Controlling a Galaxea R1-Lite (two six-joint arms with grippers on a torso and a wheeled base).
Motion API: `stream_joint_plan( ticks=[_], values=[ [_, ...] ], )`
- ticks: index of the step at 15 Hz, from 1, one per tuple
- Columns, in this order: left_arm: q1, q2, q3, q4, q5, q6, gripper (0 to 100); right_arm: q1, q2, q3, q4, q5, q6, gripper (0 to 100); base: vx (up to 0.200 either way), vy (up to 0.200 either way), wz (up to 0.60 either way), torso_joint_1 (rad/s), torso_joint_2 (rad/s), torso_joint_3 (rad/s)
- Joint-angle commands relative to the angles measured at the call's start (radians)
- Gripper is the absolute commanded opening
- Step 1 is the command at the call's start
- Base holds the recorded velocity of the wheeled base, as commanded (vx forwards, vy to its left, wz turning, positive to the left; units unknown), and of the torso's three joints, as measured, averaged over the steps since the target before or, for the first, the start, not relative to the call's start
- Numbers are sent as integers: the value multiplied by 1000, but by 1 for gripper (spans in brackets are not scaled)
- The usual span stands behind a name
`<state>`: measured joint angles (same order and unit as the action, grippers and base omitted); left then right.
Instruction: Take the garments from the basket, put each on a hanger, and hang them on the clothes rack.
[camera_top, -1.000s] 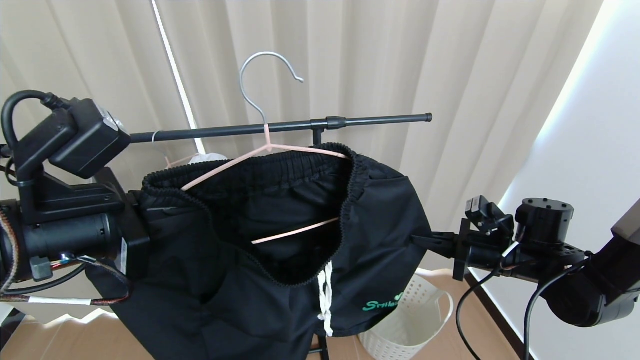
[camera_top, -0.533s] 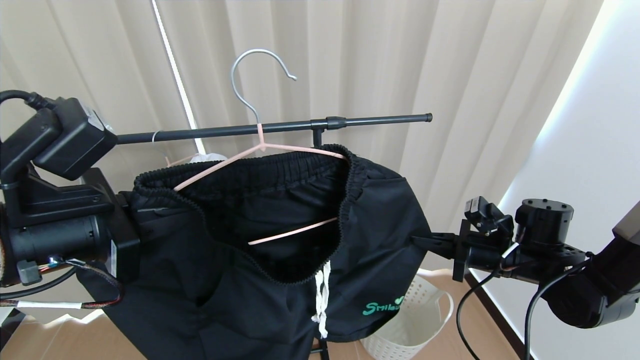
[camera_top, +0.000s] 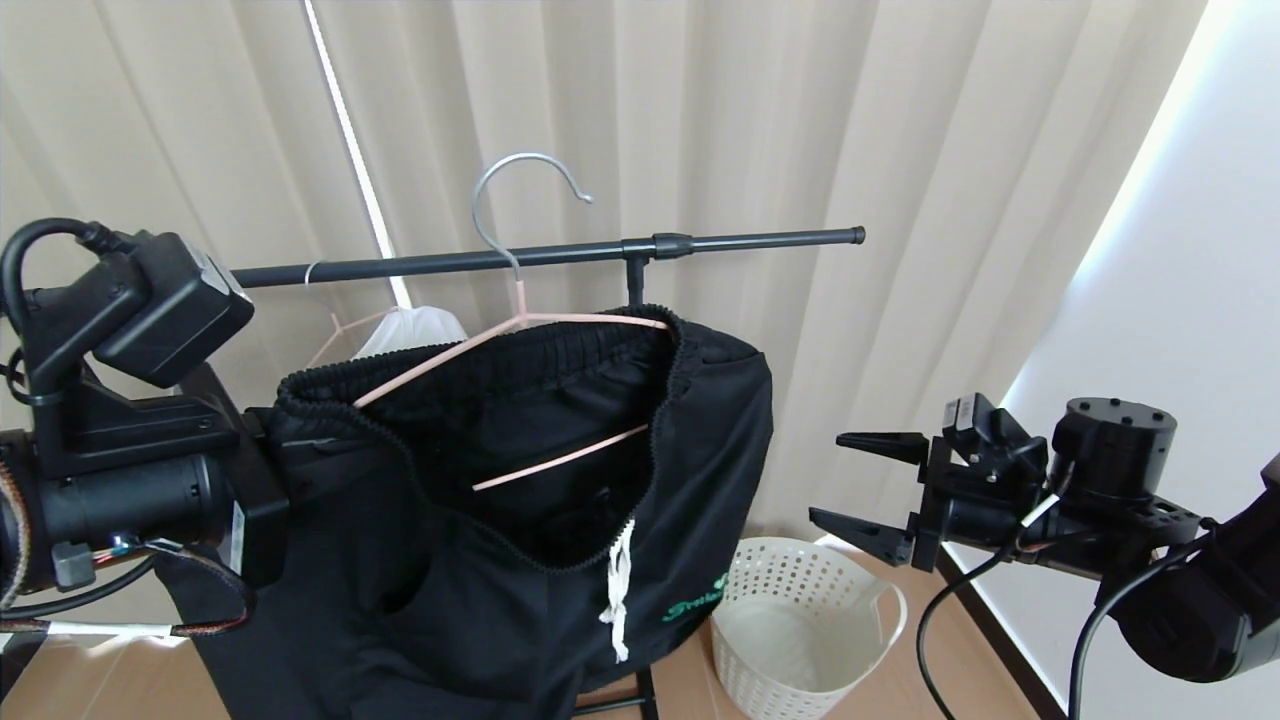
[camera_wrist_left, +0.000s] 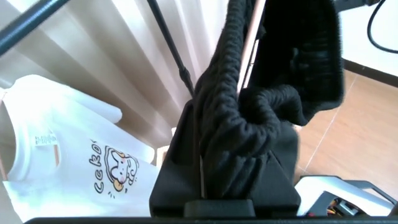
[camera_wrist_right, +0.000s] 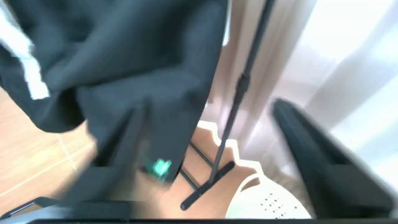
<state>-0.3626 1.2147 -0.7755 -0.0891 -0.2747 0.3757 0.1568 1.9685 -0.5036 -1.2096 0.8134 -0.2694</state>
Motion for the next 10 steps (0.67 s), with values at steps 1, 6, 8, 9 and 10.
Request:
stream_joint_plan(
  ticks=[1,6,8,9,10],
  values=[
    [10,19,15,0,-1,-1,0,9,-65,20,-8,1,-1,100,0,0,0,0,0,0],
    [47,91,61,-29,0,-37,0,87,-178,57,-5,-10,1,100,0,0,0,0,0,0],
    [53,111,75,-69,2,-60,0,104,-203,59,-2,-43,2,100,0,0,0,0,0,0],
    [63,128,93,-100,2,-69,0,122,-217,63,-2,-82,2,100,0,0,0,0,0,0],
    [73,135,102,-115,2,-69,0,132,-220,63,-2,-96,4,100,0,0,0,0,0,0]
  ],
)
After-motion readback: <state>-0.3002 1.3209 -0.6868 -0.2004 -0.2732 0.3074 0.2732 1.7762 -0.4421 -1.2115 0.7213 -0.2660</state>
